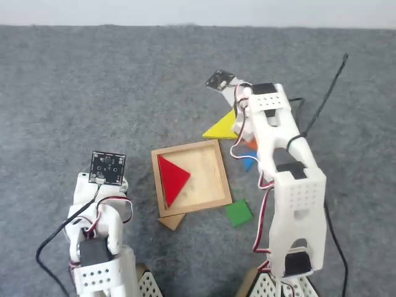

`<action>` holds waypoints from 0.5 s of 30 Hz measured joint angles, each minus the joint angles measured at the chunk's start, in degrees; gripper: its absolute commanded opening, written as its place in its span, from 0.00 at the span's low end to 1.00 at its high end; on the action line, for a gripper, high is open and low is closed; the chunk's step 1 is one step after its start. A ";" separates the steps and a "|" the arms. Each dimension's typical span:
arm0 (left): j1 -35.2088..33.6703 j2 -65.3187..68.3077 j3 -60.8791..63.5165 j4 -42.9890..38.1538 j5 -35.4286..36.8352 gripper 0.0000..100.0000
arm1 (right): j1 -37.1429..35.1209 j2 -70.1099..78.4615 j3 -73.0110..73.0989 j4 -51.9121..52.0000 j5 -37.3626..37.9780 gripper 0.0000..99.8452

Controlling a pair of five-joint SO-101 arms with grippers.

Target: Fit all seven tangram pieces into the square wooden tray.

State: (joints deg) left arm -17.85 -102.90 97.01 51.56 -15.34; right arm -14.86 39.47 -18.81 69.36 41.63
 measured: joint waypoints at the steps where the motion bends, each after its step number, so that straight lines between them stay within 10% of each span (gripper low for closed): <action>1: 0.00 0.00 0.00 0.00 0.00 0.02 | -0.62 0.00 0.00 0.53 0.00 0.01; 15: 0.00 0.00 0.00 0.00 0.00 0.02 | -7.91 -0.09 0.00 1.23 0.09 0.01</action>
State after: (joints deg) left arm -17.85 -102.90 97.01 51.56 -15.34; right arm -22.77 39.38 -18.81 70.59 41.71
